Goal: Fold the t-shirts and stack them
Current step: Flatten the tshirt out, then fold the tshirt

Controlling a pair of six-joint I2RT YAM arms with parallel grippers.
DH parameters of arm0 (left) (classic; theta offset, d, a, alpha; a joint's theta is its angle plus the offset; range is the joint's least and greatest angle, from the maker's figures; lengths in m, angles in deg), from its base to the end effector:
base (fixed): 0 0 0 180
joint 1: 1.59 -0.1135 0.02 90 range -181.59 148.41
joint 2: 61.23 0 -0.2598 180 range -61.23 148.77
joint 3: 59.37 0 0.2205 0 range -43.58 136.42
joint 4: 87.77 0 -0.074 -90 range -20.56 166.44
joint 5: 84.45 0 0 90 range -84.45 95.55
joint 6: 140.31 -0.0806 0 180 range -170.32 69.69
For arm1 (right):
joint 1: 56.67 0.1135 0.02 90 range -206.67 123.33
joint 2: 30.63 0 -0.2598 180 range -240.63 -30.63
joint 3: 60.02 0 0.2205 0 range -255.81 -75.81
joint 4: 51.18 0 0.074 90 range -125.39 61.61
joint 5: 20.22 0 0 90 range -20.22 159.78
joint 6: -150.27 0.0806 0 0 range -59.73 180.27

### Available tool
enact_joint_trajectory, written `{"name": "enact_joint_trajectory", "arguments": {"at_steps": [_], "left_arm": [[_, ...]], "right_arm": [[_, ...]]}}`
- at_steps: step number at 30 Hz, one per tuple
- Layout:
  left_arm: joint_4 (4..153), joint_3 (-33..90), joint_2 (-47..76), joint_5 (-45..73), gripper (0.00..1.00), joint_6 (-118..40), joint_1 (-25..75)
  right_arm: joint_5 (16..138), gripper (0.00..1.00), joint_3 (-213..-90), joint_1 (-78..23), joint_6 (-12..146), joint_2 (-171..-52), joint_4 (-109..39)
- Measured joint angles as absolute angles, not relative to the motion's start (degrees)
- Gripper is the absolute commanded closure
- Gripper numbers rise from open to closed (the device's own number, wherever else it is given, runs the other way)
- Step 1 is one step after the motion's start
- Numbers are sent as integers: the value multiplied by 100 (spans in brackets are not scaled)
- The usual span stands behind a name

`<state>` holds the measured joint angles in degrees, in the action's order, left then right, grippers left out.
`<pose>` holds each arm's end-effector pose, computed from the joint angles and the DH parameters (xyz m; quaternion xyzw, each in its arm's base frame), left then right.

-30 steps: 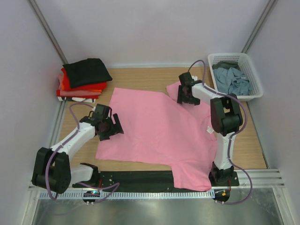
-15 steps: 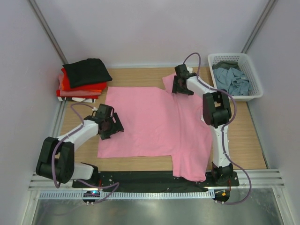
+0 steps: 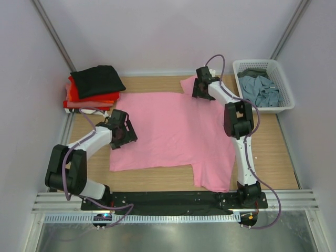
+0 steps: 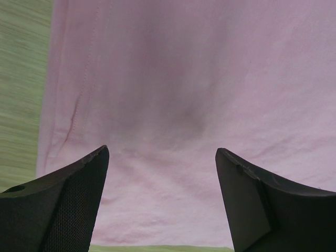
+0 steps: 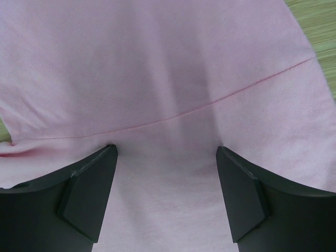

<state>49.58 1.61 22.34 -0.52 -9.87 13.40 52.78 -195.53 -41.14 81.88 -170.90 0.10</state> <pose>0.2524 -0.0588 0.1470 -0.2259 0.9489 -0.0538 0.2136 0.5111 0.1176 0.1360 0.0933 0.9423 -0.0420 0.3188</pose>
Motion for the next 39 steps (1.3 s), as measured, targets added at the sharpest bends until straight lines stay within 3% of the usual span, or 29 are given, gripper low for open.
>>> {"name": "enact_joint_trajectory", "arguments": {"at_steps": [9, 14, 18, 25, 29, 39], "left_arm": [[4071, 528, 979, -539, 3, -1072, 1388], [3837, 561, -219, -675, 0, -963, 1591], [3988, -204, -1062, -550, 12, -475, 1565], [3247, -1067, -1467, -874, 12, 484, 1617], [2963, -1131, -1626, -1158, 15, 930, 1648], [3022, -1647, -691, -1448, 23, 1514, 1648]], "right_arm": [[5237, 11, -18884, -4193, 8094, -16322, 346], [4987, 11, -17363, -4199, 8183, -14366, 176], [5123, 12, -15717, -4140, 8363, -12216, -84], [5927, 14, -13197, -4022, 8754, -9702, -357], [6273, 14, -12375, -3987, 8979, -8876, -134], [6618, 14, -12080, -3983, 9106, -8347, 189]]}}
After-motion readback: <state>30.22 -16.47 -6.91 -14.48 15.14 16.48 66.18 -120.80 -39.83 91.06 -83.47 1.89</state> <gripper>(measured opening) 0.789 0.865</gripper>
